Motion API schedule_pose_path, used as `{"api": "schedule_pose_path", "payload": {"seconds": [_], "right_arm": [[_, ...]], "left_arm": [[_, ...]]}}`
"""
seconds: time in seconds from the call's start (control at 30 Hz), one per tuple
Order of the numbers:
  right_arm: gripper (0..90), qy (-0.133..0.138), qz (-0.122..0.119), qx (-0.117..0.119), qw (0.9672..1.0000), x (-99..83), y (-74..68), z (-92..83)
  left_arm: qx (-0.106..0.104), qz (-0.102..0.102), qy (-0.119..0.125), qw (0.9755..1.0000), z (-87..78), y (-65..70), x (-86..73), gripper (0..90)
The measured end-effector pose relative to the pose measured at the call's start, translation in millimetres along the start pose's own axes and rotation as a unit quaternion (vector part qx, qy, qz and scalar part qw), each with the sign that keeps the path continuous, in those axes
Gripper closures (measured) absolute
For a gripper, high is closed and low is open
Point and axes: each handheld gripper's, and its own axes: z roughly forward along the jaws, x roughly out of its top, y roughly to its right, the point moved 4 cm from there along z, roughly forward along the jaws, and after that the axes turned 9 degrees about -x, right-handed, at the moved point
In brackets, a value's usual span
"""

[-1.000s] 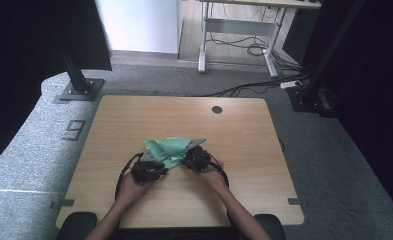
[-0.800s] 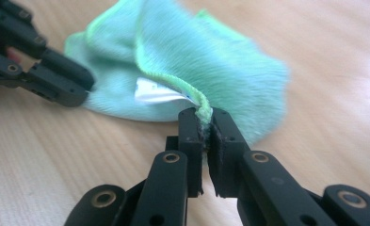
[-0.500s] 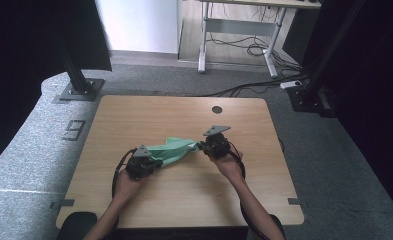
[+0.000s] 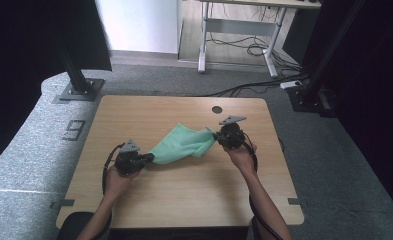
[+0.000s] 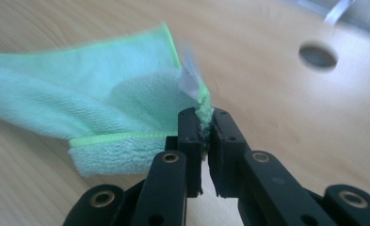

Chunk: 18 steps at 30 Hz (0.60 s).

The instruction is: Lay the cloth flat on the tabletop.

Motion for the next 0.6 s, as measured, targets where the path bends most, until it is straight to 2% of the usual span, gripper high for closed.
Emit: {"api": "schedule_pose_path", "payload": {"seconds": [0.07, 0.13, 0.17, 0.23, 0.3, 0.43, 0.5, 0.6], "right_arm": [[76.4, -0.022, 0.009, 0.005, 0.9997, -12.3, 3.1, 12.1], [62.8, -0.035, 0.012, -0.002, 0.9993, -21.9, 6.2, 20.5], [57.8, -0.036, 0.016, -0.004, 0.9992, -24.7, 7.7, 22.0], [52.7, -0.03, 0.026, -0.006, 0.9992, -25.8, 9.8, 18.3], [51.1, -0.019, 0.027, -0.003, 0.9995, -23.6, 10.0, 10.2], [51.3, -0.006, 0.015, 0.01, 0.9998, -21.2, 3.1, -6.5], [51.9, -0.002, 0.014, 0.03, 0.9995, -22.4, -6.1, -10.5], [52.0, -0.005, -0.004, 0.051, 0.9987, -26.5, -24.7, -9.6]], "left_arm": [[0.0, -0.001, -0.027, 0.9996, 9.3, -0.9, -4.1, 79.3], [0.022, 0.002, -0.038, 0.999, 14.7, -2.4, -6.8, 65.3], [0.028, 0.004, -0.04, 0.9988, 15.2, -2.5, -6.5, 57.2], [0.033, 0.006, -0.036, 0.9988, 12.9, -1.2, -3.2, 47.4], [0.026, 0.004, -0.027, 0.9993, 8.8, 1.8, 1.6, 39.1], [0.006, 0.016, -0.019, 0.9997, 6.3, 12.4, 8.1, 37.8], [-0.006, 0.025, -0.023, 0.9994, 9.8, 18.9, 9.4, 37.7], [-0.018, 0.036, -0.036, 0.9986, 17.6, 25.4, 8.5, 36.9]]}}
